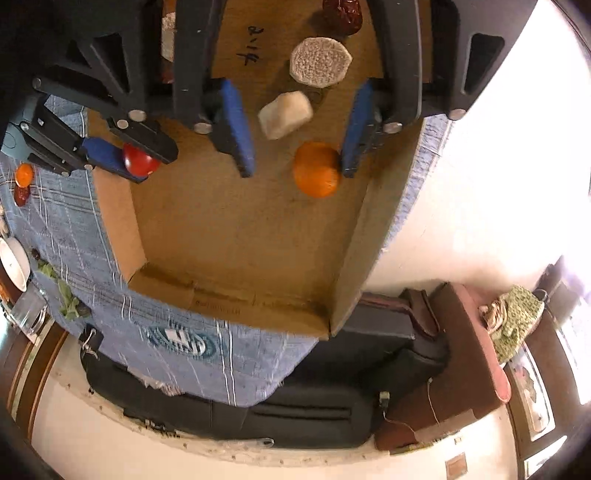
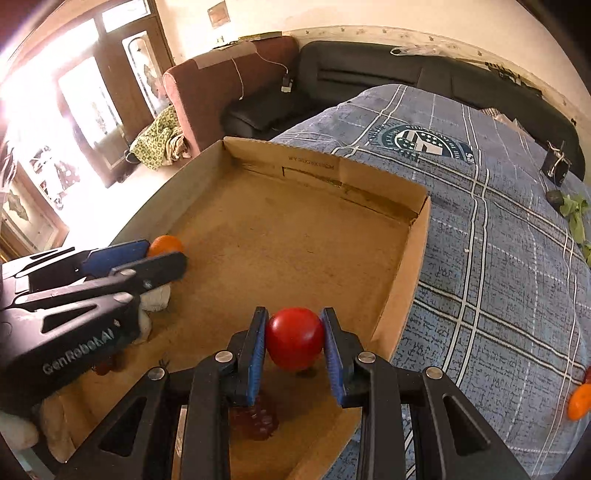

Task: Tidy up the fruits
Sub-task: 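Carry the rice cake and tomato into the tray and release both, then withdraw both tools from the tray toward the remaining fruit on the tablecloth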

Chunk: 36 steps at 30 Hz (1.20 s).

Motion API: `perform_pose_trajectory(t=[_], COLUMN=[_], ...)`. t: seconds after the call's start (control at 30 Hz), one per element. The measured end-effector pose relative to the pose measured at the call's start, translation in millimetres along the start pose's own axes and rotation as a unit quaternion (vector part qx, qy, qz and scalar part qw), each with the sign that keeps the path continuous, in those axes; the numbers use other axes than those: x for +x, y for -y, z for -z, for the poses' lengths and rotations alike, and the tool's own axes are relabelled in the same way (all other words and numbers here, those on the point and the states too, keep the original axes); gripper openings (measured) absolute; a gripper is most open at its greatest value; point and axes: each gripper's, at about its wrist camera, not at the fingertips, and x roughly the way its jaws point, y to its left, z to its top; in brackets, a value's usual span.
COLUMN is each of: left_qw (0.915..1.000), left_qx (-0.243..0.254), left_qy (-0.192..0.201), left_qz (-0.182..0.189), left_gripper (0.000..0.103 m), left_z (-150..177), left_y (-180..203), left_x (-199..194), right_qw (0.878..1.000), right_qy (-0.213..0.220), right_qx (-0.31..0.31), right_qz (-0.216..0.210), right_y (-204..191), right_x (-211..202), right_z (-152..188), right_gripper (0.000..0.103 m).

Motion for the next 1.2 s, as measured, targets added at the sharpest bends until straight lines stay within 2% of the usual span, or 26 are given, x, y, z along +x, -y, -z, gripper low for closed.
perform_pose_trajectory(t=[0.1, 0.23, 0.33, 0.47, 0.63, 0.7, 0.77, 0.93, 1.03, 1.2], left_qw=[0.9996, 0.9983, 0.9969, 0.9934, 0.9861, 0.9829, 0.9803, 0.9735, 0.9713, 0.9745], left_qx=[-0.016, -0.044, -0.061, -0.09, -0.113, -0.117, -0.116, -0.107, -0.084, -0.029], left_qy=[-0.017, -0.011, 0.008, 0.039, 0.091, 0.104, 0.111, 0.11, 0.1, 0.082], left_qz=[0.017, 0.037, 0.049, 0.06, 0.08, 0.098, 0.115, 0.169, 0.199, 0.207], left_gripper=[0.05, 0.05, 0.05, 0.054, 0.063, 0.067, 0.069, 0.069, 0.069, 0.069], left_z=[-0.4, -0.2, 2.1, 6.9, 20.8, 27.3, 33.5, 51.2, 59.1, 68.1], left_y=[-6.2, -17.9, -23.4, -29.9, -24.7, -15.0, -1.8, 43.6, 80.6, 140.5], left_x=[6.2, 1.4, -12.1, -35.1, -74.6, -86.6, -94.6, -103.7, -105.0, -100.3], right_qw=[1.0, 1.0, 1.0, 0.998, 0.995, 0.992, 0.988, 0.973, 0.963, 0.946], right_qy=[0.002, 0.008, 0.025, 0.058, 0.086, 0.098, 0.111, 0.128, 0.136, 0.159], right_qx=[-0.009, -0.011, -0.004, 0.01, 0.056, 0.081, 0.11, 0.194, 0.23, 0.271], right_qz=[0.004, -0.002, 0.0, 0.0, -0.011, -0.009, 0.002, 0.015, 0.03, 0.081], right_y=[-2.8, -2.4, 1.7, 14.4, 43.5, 58.5, 76.5, 124.0, 150.5, 194.4], right_x=[1.7, -2.2, -16.2, -46.4, -87.9, -103.6, -118.0, -148.4, -167.1, -201.1], right_z=[1.2, 1.3, -0.7, 0.7, 21.5, 36.7, 54.7, 97.7, 119.3, 154.7], right_gripper=[0.033, 0.034, 0.037, 0.051, 0.055, 0.059, 0.067, 0.068, 0.068, 0.069])
